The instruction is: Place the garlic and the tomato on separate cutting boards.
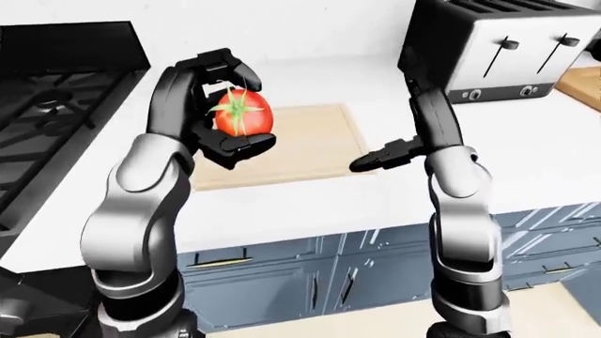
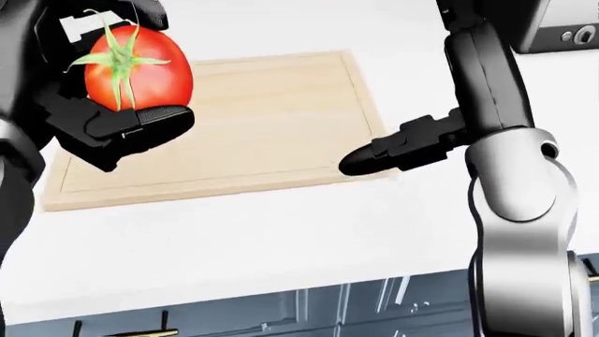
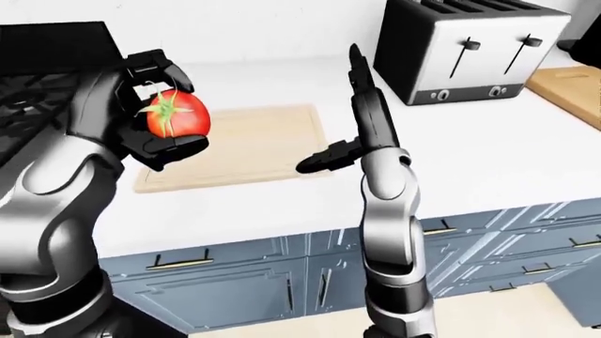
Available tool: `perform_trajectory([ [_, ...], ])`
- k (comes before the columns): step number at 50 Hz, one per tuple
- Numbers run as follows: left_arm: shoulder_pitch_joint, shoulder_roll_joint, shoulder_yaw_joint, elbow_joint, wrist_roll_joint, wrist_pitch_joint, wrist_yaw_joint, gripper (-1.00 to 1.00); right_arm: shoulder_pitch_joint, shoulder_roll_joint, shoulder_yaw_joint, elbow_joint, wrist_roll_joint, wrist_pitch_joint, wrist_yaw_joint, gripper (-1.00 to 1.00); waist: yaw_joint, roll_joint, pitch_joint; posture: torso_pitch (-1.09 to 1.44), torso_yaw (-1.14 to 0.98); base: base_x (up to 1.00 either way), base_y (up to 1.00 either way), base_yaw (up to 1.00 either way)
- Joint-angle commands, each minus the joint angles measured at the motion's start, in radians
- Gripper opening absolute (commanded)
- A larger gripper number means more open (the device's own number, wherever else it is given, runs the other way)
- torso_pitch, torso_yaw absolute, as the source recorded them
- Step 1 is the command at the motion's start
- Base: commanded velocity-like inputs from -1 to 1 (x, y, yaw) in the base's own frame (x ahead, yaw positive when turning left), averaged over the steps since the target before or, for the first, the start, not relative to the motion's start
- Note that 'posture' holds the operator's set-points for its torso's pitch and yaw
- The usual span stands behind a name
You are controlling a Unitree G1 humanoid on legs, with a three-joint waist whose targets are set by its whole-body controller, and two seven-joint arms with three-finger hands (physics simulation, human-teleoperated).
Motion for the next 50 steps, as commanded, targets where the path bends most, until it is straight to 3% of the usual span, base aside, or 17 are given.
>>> perform_trajectory([
  [1,-0.039,0.007,0.011,-0.023,0.012,-0.072,0.006,-1.0,-0.033,-0.004,0.002,-0.044,-0.001,-0.045,-0.012,1.0,0.003,-0.002,-0.037,0.0,0.0,0.0,0.0,0.0],
  [11,-0.133,-0.042,-0.038,0.285,0.083,-0.254,-0.007,-1.0,-0.049,-0.004,0.003,-0.049,0.001,-0.029,-0.012,1.0,0.003,0.002,-0.044,0.0,0.0,0.0,0.0,0.0],
  [31,-0.305,-0.102,-0.064,0.917,0.136,-0.602,0.017,-1.0,-0.07,-0.003,0.006,-0.025,0.003,-0.035,-0.013,1.0,0.016,-0.014,-0.043,0.0,0.0,0.0,0.0,0.0],
  [50,-0.354,-0.104,-0.063,1.141,0.158,-0.741,0.034,-1.0,-0.063,0.001,0.009,-0.01,0.01,-0.048,-0.018,1.0,0.016,-0.012,-0.057,0.0,0.0,0.0,0.0,0.0],
])
